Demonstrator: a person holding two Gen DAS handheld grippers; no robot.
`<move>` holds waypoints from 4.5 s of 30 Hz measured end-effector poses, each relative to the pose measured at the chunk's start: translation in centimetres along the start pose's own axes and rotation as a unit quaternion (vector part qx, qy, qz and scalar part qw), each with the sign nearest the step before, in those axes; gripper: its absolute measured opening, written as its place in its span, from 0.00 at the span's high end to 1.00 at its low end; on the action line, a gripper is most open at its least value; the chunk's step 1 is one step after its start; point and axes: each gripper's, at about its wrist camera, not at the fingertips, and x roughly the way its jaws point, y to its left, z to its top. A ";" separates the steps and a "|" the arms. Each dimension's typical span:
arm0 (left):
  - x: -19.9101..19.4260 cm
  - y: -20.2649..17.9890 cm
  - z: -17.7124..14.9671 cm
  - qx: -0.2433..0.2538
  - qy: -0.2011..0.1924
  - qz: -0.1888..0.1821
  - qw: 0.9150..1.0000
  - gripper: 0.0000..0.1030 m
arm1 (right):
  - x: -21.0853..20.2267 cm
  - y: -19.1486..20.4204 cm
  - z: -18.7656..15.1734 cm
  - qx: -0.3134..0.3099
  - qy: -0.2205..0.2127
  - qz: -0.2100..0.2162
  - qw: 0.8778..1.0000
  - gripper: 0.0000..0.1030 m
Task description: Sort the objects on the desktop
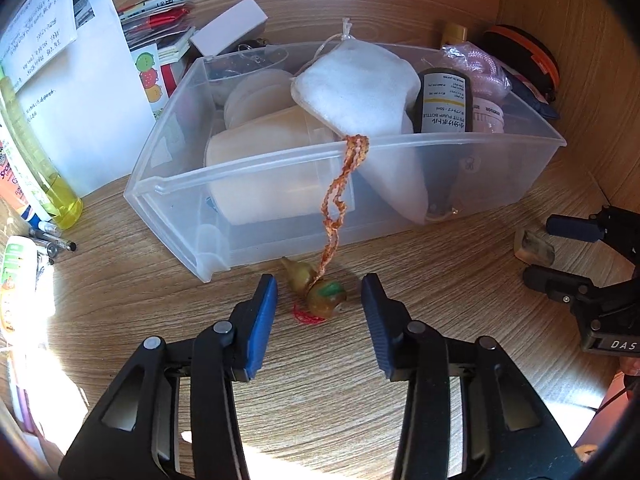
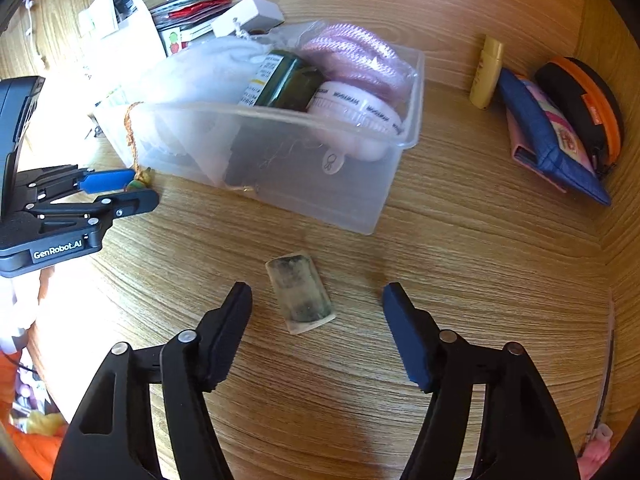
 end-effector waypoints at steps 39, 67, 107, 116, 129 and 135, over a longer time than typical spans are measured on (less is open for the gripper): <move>-7.1 1.5 3.8 -0.030 -0.104 -0.030 0.994 0.73 | -5.9 0.5 4.9 0.008 -0.121 0.038 0.992 0.79; -3.3 2.9 6.1 -0.042 -0.090 -0.041 0.994 0.72 | -0.3 -0.3 9.0 0.008 -0.085 0.038 0.996 0.79; -8.9 -0.7 3.8 -0.018 -0.153 0.018 0.988 0.18 | -6.4 2.3 6.1 0.007 -0.150 -0.037 0.988 0.22; -8.3 -0.2 3.4 -0.051 -0.153 0.030 0.986 0.10 | -6.5 2.0 5.4 0.023 -0.146 -0.051 0.988 0.19; -7.2 -1.6 3.3 -0.043 -0.149 0.052 0.987 0.08 | -6.4 1.3 4.3 0.053 -0.146 -0.041 0.987 0.17; -6.9 -1.6 3.6 -0.043 -0.148 0.047 0.987 0.08 | -6.5 1.4 4.3 0.053 -0.146 -0.042 0.987 0.17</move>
